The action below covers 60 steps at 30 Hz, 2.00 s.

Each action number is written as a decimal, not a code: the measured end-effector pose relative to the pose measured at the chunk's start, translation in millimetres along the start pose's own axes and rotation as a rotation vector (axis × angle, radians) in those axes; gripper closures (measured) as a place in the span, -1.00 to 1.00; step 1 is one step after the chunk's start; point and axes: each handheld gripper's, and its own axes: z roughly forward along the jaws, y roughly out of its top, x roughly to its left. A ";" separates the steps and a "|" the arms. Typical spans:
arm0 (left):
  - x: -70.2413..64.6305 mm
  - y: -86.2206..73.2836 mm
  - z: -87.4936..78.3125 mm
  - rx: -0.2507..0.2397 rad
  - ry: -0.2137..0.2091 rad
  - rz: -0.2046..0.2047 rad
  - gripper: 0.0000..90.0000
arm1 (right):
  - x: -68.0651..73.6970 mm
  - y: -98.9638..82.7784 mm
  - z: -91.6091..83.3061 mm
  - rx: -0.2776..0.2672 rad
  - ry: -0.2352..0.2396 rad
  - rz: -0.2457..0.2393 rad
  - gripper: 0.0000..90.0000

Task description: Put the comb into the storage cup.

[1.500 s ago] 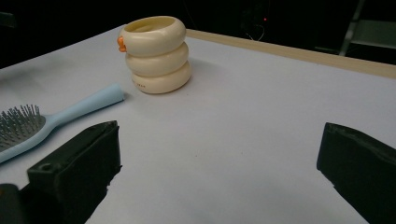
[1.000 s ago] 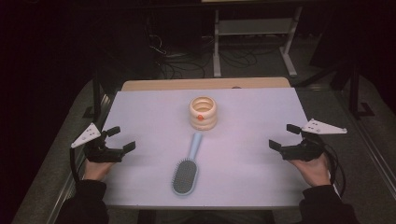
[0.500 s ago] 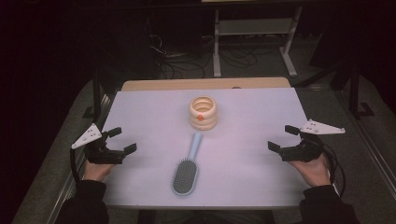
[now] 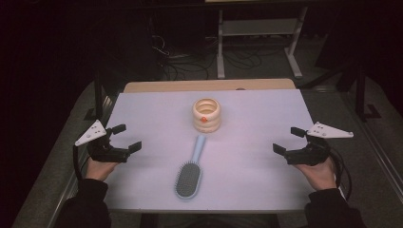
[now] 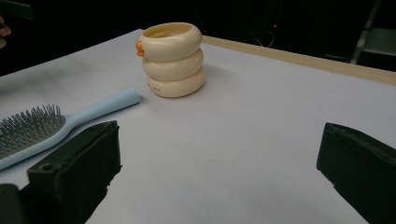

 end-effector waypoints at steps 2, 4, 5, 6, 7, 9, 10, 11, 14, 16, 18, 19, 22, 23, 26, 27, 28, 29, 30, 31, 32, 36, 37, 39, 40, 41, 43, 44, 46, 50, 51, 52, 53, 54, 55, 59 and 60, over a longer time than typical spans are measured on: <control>-0.5 4.4 0.6 0.004 -0.004 0.013 -1.00 | -0.2 -0.2 -0.1 0.000 -0.001 0.000 -1.00; -1.3 8.9 1.0 0.003 -0.008 0.020 -1.00 | -0.4 -0.5 0.4 0.005 0.003 0.004 -1.00; -1.7 11.8 1.5 0.001 -0.012 0.023 -1.00 | -0.3 -0.6 0.8 0.005 0.003 0.003 -1.00; -1.9 14.1 1.9 0.002 -0.016 0.029 -1.00 | 0.4 -0.4 0.8 0.003 0.001 -0.002 -1.00; -2.7 18.3 2.6 0.006 -0.019 0.036 -1.00 | 1.0 0.2 -0.3 -0.007 -0.002 -0.009 -1.00; -2.8 23.2 3.4 0.008 -0.028 0.037 -1.00 | 0.9 0.4 -1.3 -0.016 -0.003 -0.006 -1.00; -2.8 23.2 3.4 0.008 -0.028 0.037 -1.00 | 0.8 0.3 -1.5 -0.016 -0.003 -0.006 -1.00; -2.9 28.1 4.6 0.012 -0.033 0.044 -1.00 | 0.7 0.3 -1.6 -0.016 -0.004 -0.007 -1.00; -3.0 32.6 6.7 0.017 -0.046 0.046 -1.00 | 1.0 0.4 -1.6 -0.016 -0.003 -0.006 -1.00; -3.3 36.3 9.5 0.017 -0.054 0.047 -1.00 | 1.6 0.4 -1.8 -0.015 -0.003 -0.008 -1.00; -4.1 39.4 13.1 0.027 -0.060 0.059 -1.00 | 1.8 0.2 -1.1 -0.012 -0.002 -0.010 -1.00; -5.3 41.9 16.8 0.039 -0.068 0.068 -1.00 | 1.9 0.2 -0.9 -0.010 -0.003 -0.012 -1.00; -6.9 44.4 20.8 0.047 -0.077 0.074 -1.00 | 2.0 0.1 -0.7 -0.008 -0.001 -0.011 -1.00; -7.8 46.2 23.9 0.054 -0.085 0.080 -1.00 | 2.1 0.0 -0.6 -0.007 -0.001 -0.012 -1.00; -9.0 47.8 27.6 0.066 -0.093 0.087 -1.00 | 2.3 -0.1 -0.3 -0.006 0.001 -0.013 -1.00; -10.4 49.0 30.9 0.071 -0.105 0.087 -1.00 | 2.5 -0.1 0.0 -0.005 0.002 -0.015 -1.00; -10.4 49.0 30.9 0.071 -0.105 0.087 -1.00 | 2.8 -0.1 0.2 -0.001 0.003 -0.014 -1.00; -10.7 49.8 32.4 0.077 -0.109 0.091 -1.00 | 2.8 -0.1 0.2 -0.001 0.003 -0.014 -1.00; -11.6 51.3 35.3 0.080 -0.115 0.094 -1.00 | 3.4 -0.3 0.8 0.001 0.005 -0.018 -1.00; -11.9 52.1 36.5 0.084 -0.119 0.093 -1.00 | 3.6 -0.3 0.9 0.002 0.007 -0.019 -1.00; -11.9 52.1 36.5 0.084 -0.119 0.093 -1.00 | 3.6 -0.3 0.9 0.002 0.007 -0.019 -1.00; -13.4 55.8 41.0 0.094 -0.130 0.093 -1.00 | 3.4 -0.6 1.4 0.010 0.002 -0.021 -1.00; -14.4 57.6 42.8 0.094 -0.135 0.100 -1.00 | 2.3 -0.8 1.0 0.008 0.003 -0.012 -1.00; -15.3 59.3 44.6 0.096 -0.136 0.104 -1.00 | 2.5 -0.6 0.5 0.004 0.002 -0.014 -1.00; -15.3 59.3 44.6 0.096 -0.136 0.104 -1.00 | 2.5 -0.6 0.5 0.004 0.002 -0.014 -1.00; -16.7 61.1 46.9 0.102 -0.139 0.109 -1.00 | 3.0 -0.7 0.9 0.005 0.005 -0.013 -1.00; -18.2 63.1 49.5 0.108 -0.147 0.114 -1.00 | 3.4 -0.8 1.7 0.009 0.007 -0.017 -1.00; -18.2 63.1 49.5 0.108 -0.147 0.114 -1.00 | 3.4 -0.8 1.7 0.009 0.007 -0.017 -1.00; -19.9 64.9 52.3 0.111 -0.153 0.119 -1.00 | 4.0 -0.8 2.0 0.011 0.010 -0.017 -1.00; -23.7 67.4 57.9 0.130 -0.169 0.132 -1.00 | 4.0 -0.9 1.9 0.011 0.011 -0.016 -1.00; -25.8 67.6 60.1 0.137 -0.175 0.137 -1.00 | 4.2 -1.0 1.9 0.013 0.010 -0.017 -1.00; -26.4 67.6 61.2 0.141 -0.180 0.141 -1.00 | 4.3 -1.1 2.1 0.016 0.008 -0.020 -1.00; -27.4 67.4 62.4 0.146 -0.182 0.140 -1.00 | 4.4 -1.2 2.4 0.019 0.007 -0.022 -1.00; -27.4 67.4 62.4 0.146 -0.182 0.140 -1.00 | 4.4 -1.2 2.4 0.019 0.007 -0.022 -1.00; -29.1 67.7 64.7 0.157 -0.189 0.150 -1.00 | 4.5 -1.3 2.7 0.020 0.010 -0.021 -1.00; -32.4 69.4 68.9 0.163 -0.200 0.157 -1.00 | 4.9 -1.4 2.8 0.020 0.012 -0.022 -1.00; -32.4 69.4 68.9 0.163 -0.200 0.157 -1.00 | 4.9 -1.4 2.8 0.020 0.012 -0.022 -1.00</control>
